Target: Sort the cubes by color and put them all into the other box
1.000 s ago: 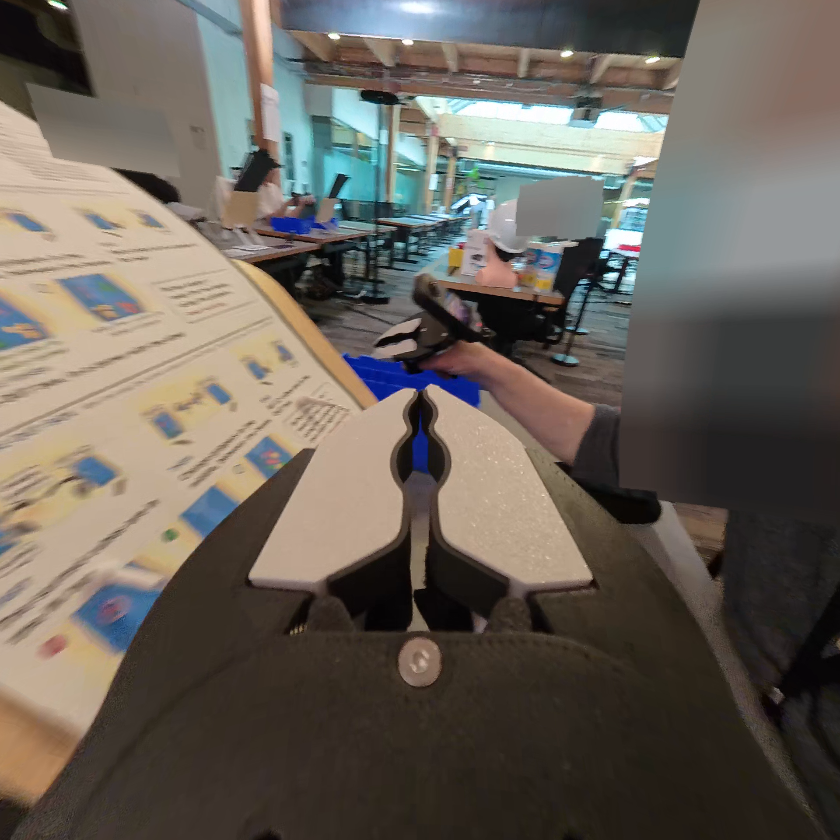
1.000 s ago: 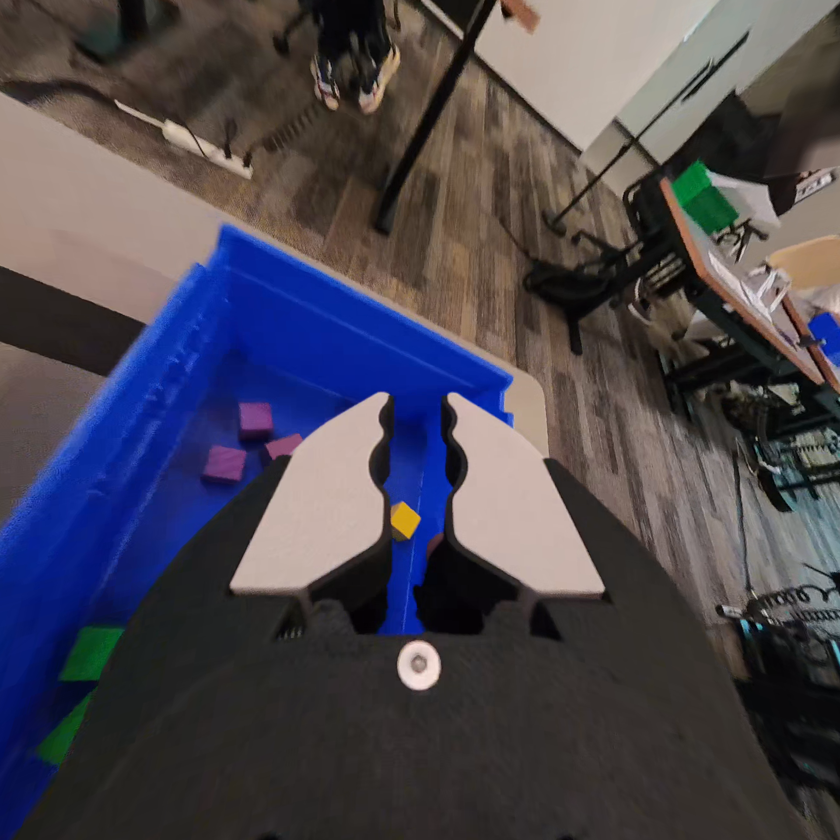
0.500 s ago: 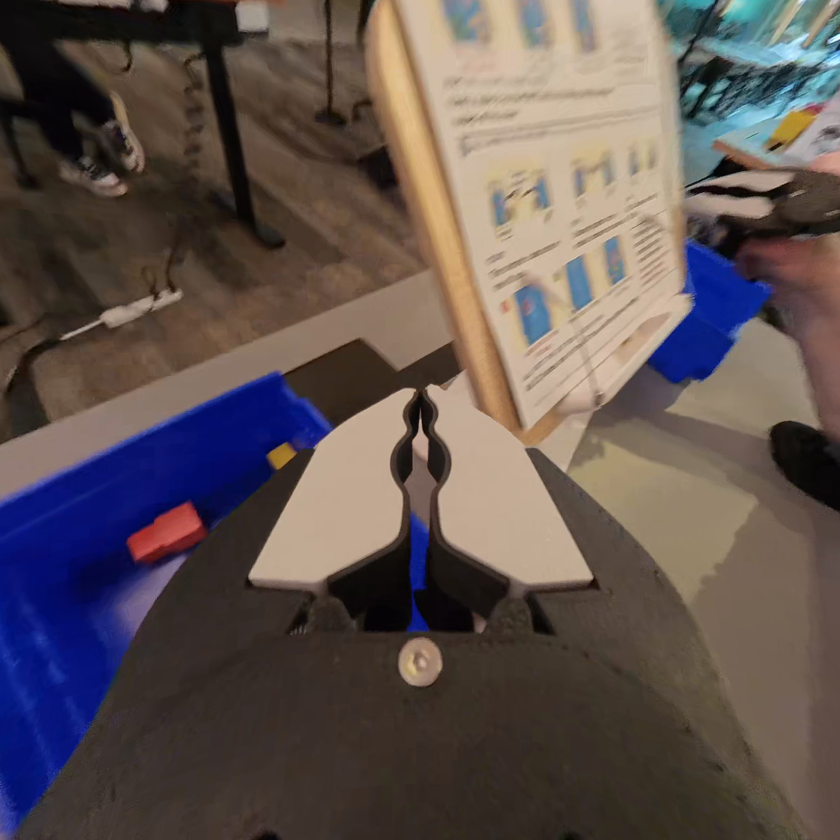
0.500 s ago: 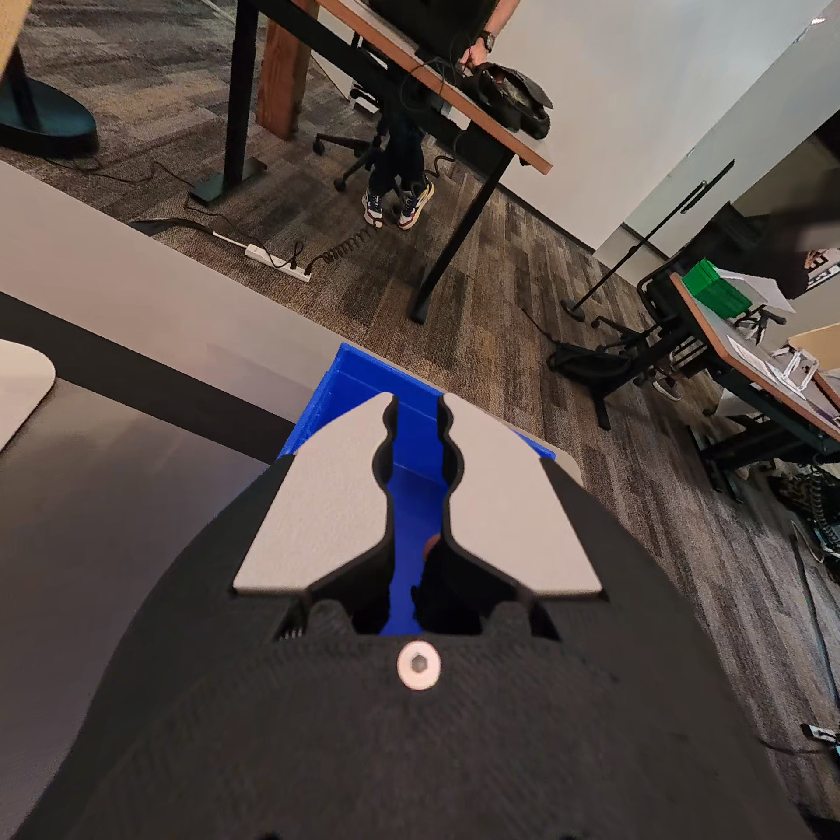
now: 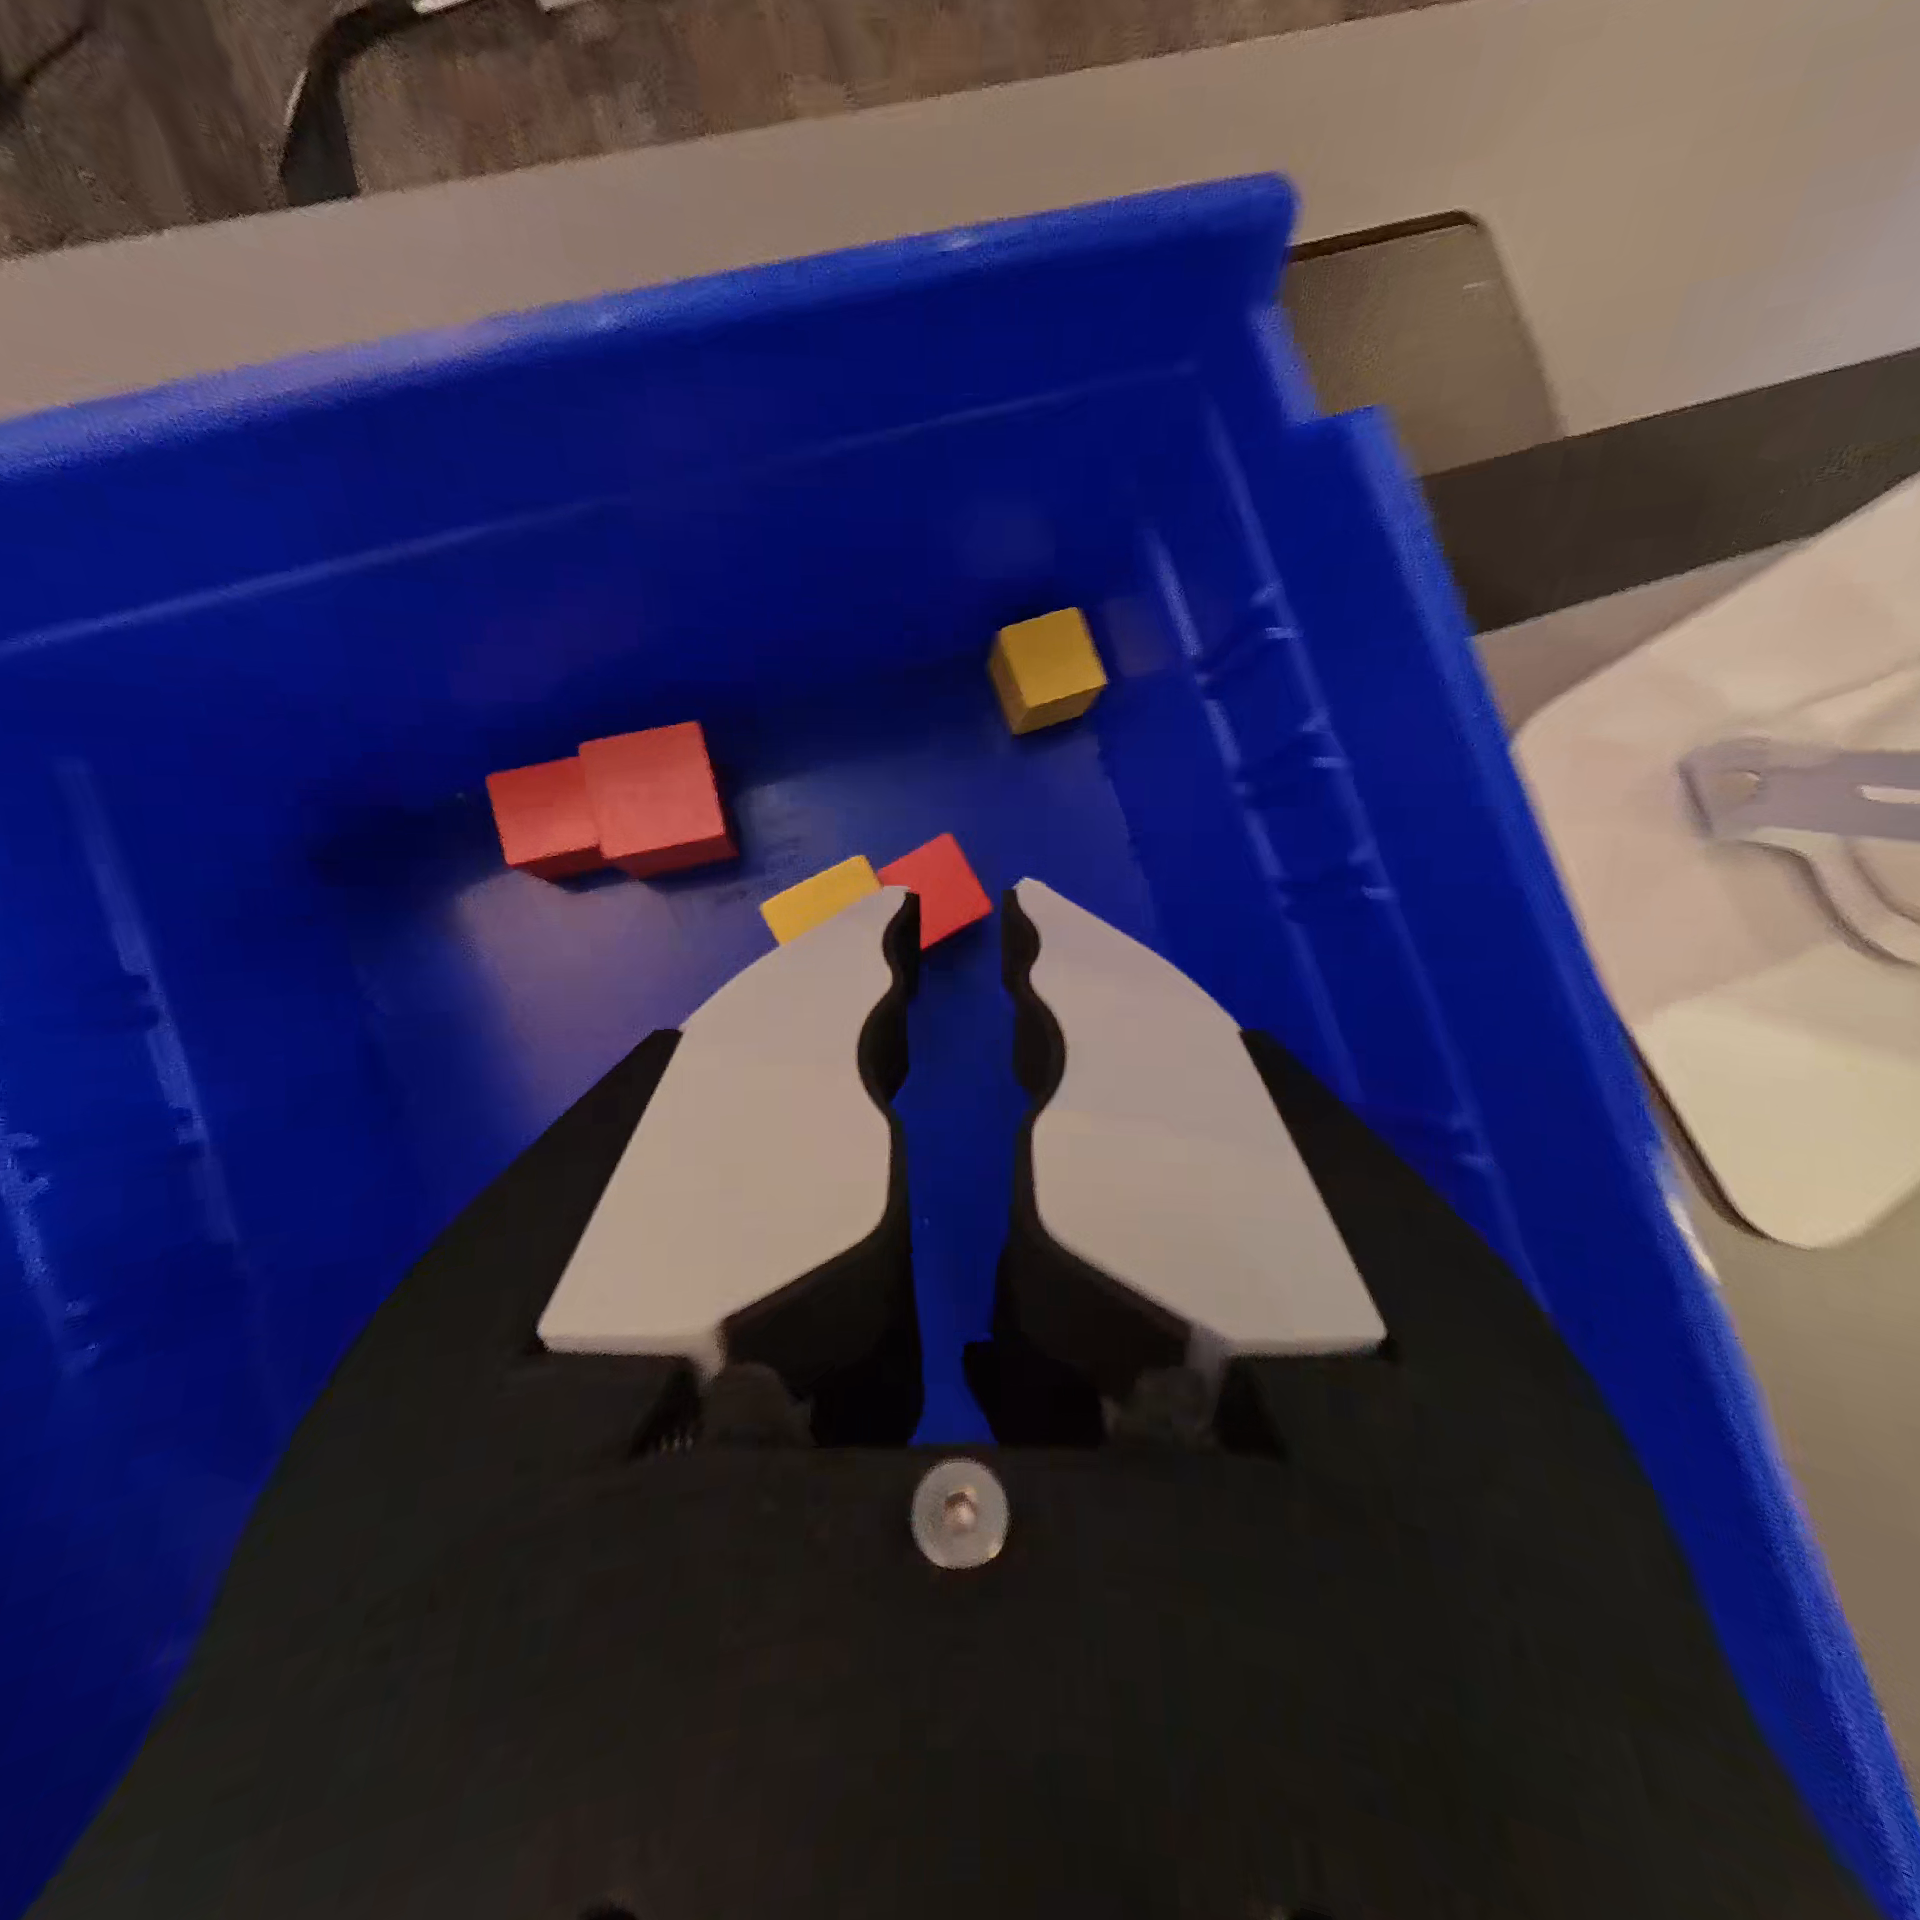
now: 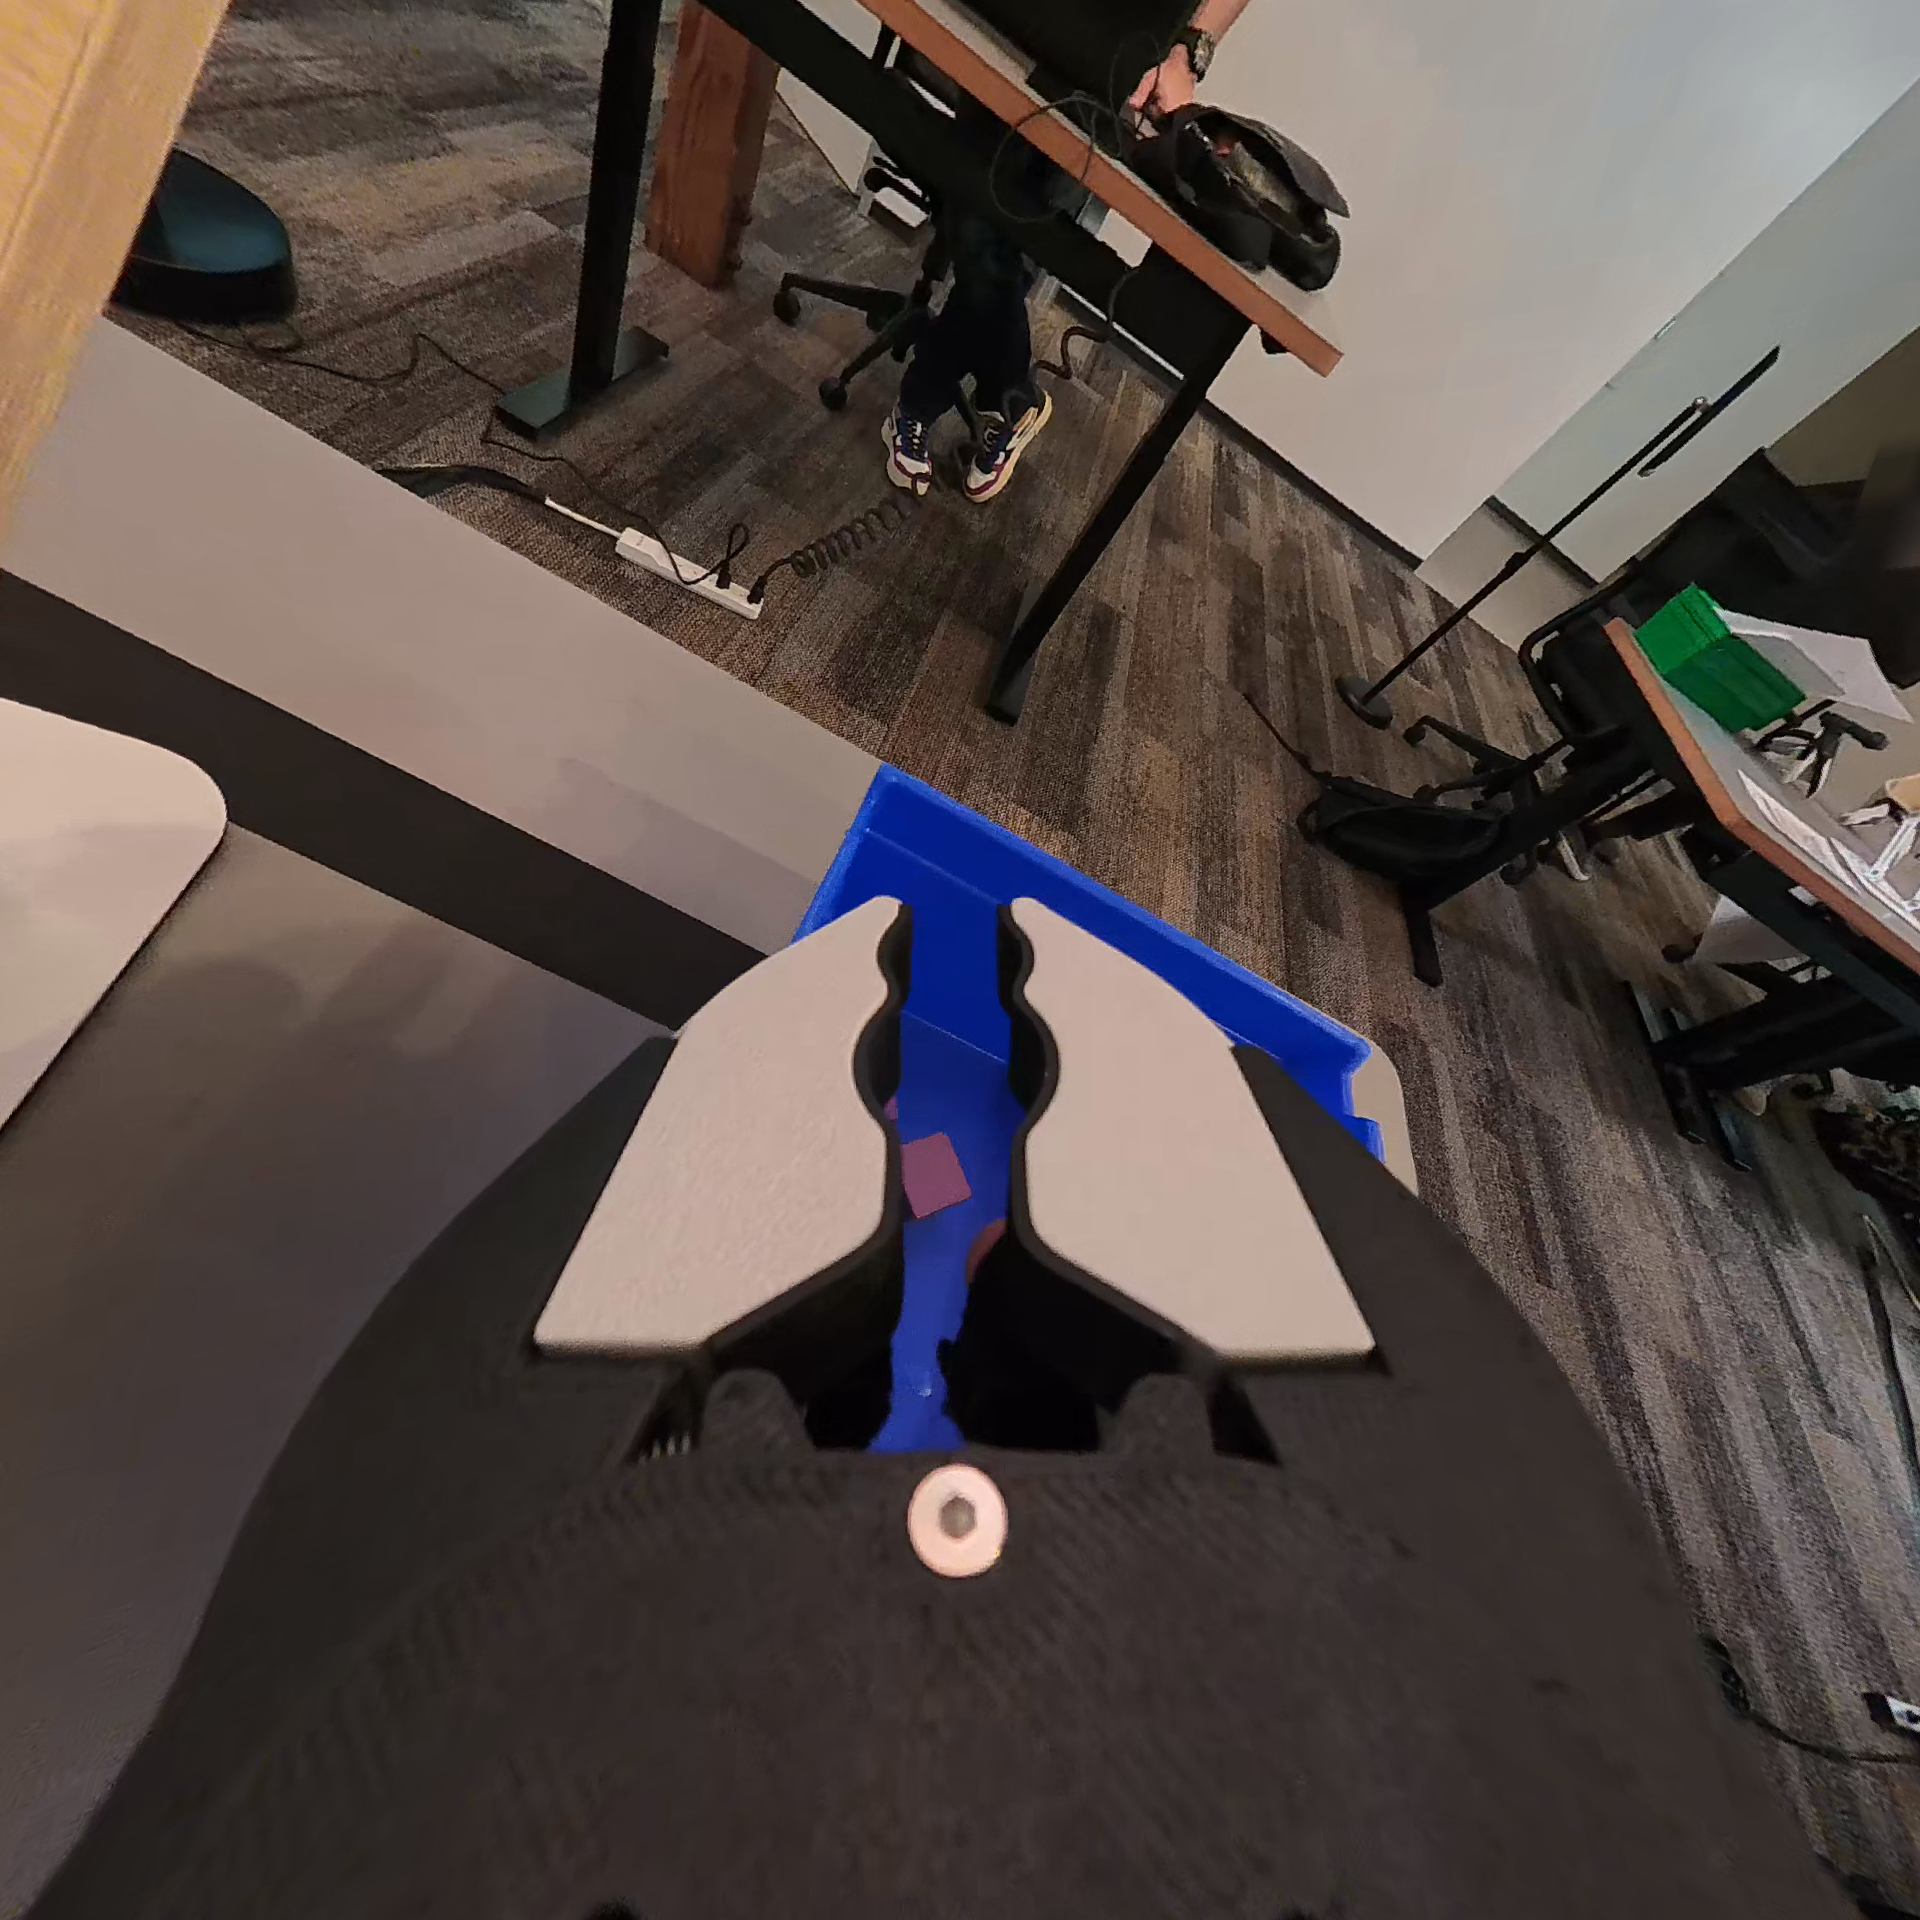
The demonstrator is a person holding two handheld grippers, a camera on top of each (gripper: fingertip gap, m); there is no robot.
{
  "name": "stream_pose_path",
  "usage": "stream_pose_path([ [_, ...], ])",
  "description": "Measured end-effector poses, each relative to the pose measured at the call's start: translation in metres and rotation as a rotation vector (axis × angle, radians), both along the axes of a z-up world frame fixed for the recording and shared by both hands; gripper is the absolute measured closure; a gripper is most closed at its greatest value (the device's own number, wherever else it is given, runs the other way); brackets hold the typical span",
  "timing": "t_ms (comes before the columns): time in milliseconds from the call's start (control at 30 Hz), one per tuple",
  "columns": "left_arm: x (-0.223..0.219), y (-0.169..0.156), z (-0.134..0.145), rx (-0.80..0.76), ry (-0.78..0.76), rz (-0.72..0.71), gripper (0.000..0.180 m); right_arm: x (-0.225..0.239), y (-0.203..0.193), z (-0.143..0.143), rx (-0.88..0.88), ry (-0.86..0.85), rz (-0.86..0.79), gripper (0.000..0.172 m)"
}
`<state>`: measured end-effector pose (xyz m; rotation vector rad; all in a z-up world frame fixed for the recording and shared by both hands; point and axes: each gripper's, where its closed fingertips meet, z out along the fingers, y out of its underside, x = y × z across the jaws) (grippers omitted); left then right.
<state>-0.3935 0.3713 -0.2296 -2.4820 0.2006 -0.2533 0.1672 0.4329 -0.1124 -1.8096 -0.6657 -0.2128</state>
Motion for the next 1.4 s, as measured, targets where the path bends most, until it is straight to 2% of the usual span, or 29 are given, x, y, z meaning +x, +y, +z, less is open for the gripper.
stream_pose_path([
  [200, -0.016, 0.006, -0.027, -0.055, 0.036, 0.103, 0.155, -0.005, -0.001, -0.002, -0.004, -0.005, 0.016, 0.156],
  [367, -0.019, 0.008, -0.029, -0.045, 0.008, 0.122, 0.153, -0.01, -0.002, -0.004, -0.006, -0.017, 0.026, 0.156],
  [467, -0.027, 0.007, -0.034, -0.062, 0.087, 0.134, 0.148, -0.012, -0.002, -0.004, -0.004, -0.022, 0.031, 0.156],
  [600, -0.021, 0.009, -0.039, -0.071, 0.039, 0.14, 0.142, -0.013, -0.003, -0.004, -0.006, -0.026, 0.035, 0.156],
  [800, -0.033, 0.005, -0.039, -0.081, 0.049, 0.172, 0.148, -0.016, -0.004, -0.005, -0.011, -0.029, 0.045, 0.156],
  [900, -0.044, -0.002, -0.049, -0.133, 0.122, 0.182, 0.149, -0.016, -0.005, -0.005, -0.011, -0.03, 0.046, 0.156],
  [1133, -0.038, -0.001, -0.055, -0.149, 0.157, 0.138, 0.151, -0.019, -0.005, -0.006, -0.011, -0.037, 0.055, 0.156],
  [1200, -0.037, -0.001, -0.049, -0.132, 0.151, 0.128, 0.151, -0.02, -0.007, -0.002, 0.0, -0.04, 0.059, 0.156],
  [1267, -0.032, 0.001, -0.031, -0.079, 0.112, 0.112, 0.151, -0.023, -0.011, 0.007, 0.031, -0.04, 0.077, 0.154],
  [1400, -0.012, -0.001, 0.038, 0.1, -0.021, 0.052, 0.151, -0.045, -0.034, 0.044, 0.165, -0.037, 0.213, 0.15],
])
